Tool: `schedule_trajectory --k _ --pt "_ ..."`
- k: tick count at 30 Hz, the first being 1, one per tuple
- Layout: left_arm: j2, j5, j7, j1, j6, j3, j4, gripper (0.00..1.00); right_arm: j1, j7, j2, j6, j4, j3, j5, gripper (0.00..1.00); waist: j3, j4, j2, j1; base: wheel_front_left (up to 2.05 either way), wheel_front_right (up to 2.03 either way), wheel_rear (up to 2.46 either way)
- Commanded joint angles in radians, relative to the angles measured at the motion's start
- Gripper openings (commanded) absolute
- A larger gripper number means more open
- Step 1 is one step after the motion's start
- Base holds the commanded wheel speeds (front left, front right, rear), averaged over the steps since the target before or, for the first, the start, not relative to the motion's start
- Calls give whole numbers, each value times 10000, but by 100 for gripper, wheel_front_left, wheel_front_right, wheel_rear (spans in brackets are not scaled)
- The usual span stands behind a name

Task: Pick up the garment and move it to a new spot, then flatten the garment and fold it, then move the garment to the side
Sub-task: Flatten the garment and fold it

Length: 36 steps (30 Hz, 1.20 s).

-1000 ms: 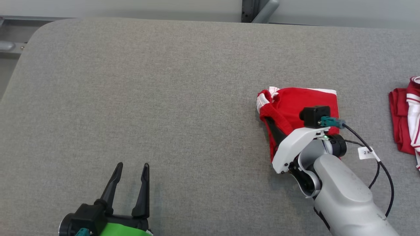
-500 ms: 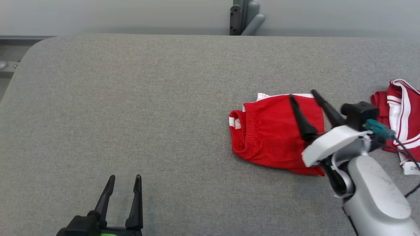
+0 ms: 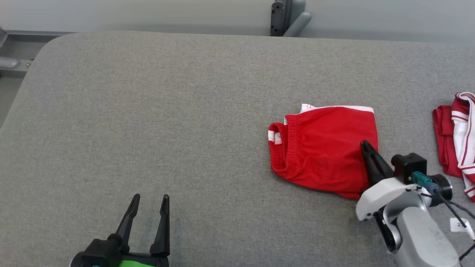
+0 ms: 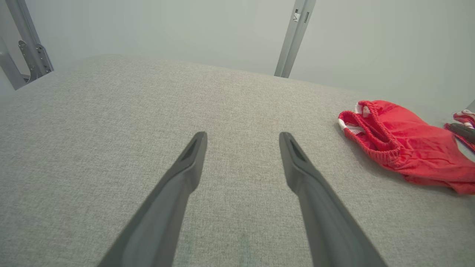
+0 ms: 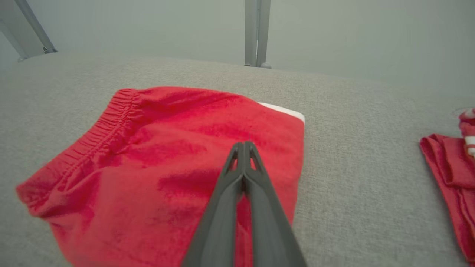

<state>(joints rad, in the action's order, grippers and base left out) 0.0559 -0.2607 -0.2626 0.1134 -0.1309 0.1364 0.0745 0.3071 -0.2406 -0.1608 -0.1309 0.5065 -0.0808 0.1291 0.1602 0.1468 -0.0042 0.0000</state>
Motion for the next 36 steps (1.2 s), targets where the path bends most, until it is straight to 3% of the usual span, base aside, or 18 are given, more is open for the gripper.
schedule_trajectory --k 1,7,18,22,28,31,32,33,36 --pt "16 -74 -23 -184 1 26 37 100 101 -130 238 4 404 -127 114 0 108 124 42 0 0 0 0" --pt "8 -62 -23 -278 3 -99 22 100 747 -242 829 6 1784 -768 133 0 256 225 42 0 0 0 0" --pt "-22 -128 -23 -248 3 -163 64 100 1211 -245 1089 5 2490 -2562 486 0 189 344 42 0 0 0 0" --pt "-32 -150 -23 -121 3 -258 40 100 1171 -246 1081 6 2293 -2915 578 0 99 243 42 0 0 0 0" --pt "-41 -173 -23 13 3 -398 68 100 799 -246 1083 6 1318 -2634 698 2 -143 10 42 0 0 0 0" --pt "-43 -188 -23 89 3 -554 42 100 401 -246 1042 6 302 -2241 412 60 -359 -150 42 0 0 0 0" --pt "-41 -193 -23 148 3 -600 31 100 225 -245 987 5 -80 -2085 303 89 -432 -214 42 0 0 0 0" --pt "-43 -187 -23 206 3 -635 20 100 36 -247 909 6 -458 -1904 203 100 -509 -278 42 0 0 0 0" --pt "-45 -149 -23 428 3 -753 11 100 -651 -245 732 6 -1501 -1308 -142 100 -820 -476 42 0 0 0 0"
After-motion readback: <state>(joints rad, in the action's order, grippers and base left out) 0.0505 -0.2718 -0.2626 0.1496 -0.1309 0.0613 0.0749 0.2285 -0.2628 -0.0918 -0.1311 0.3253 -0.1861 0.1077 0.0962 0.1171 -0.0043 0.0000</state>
